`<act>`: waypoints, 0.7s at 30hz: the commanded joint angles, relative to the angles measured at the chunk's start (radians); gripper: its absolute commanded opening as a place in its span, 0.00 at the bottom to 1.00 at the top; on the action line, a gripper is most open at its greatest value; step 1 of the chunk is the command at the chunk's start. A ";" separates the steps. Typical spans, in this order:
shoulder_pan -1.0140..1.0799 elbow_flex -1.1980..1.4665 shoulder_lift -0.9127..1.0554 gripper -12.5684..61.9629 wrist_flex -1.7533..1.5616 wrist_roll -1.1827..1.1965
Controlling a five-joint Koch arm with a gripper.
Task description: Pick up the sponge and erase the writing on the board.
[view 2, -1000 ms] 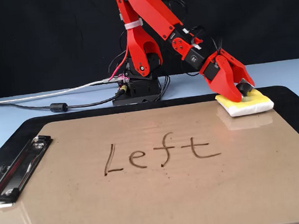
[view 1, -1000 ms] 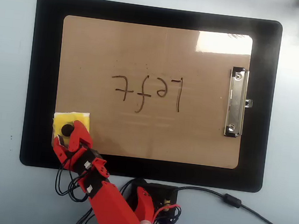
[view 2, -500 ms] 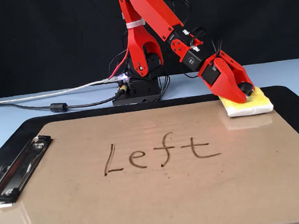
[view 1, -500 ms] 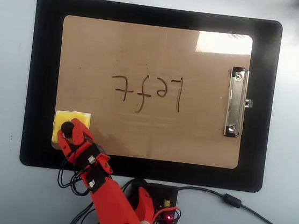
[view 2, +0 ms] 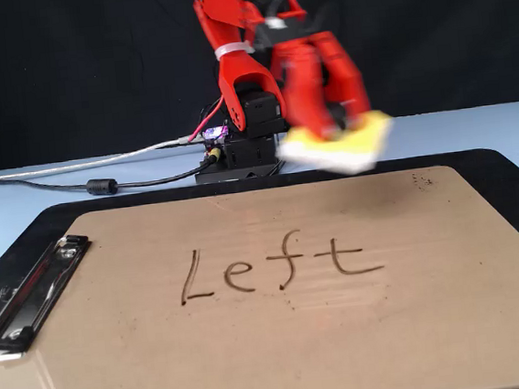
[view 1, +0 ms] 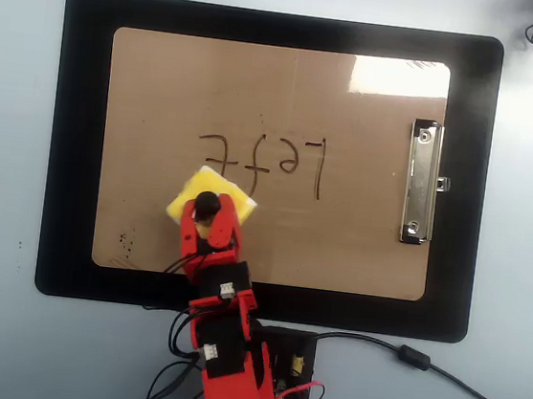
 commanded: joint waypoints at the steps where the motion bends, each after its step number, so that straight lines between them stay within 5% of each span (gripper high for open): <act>1: 0.147 -0.057 0.021 0.06 -0.028 0.114; 9: 0.578 0.049 -0.198 0.06 -0.434 0.189; 14: 0.609 0.259 -0.281 0.06 -0.788 0.172; 21: 0.609 0.383 -0.250 0.06 -0.877 0.095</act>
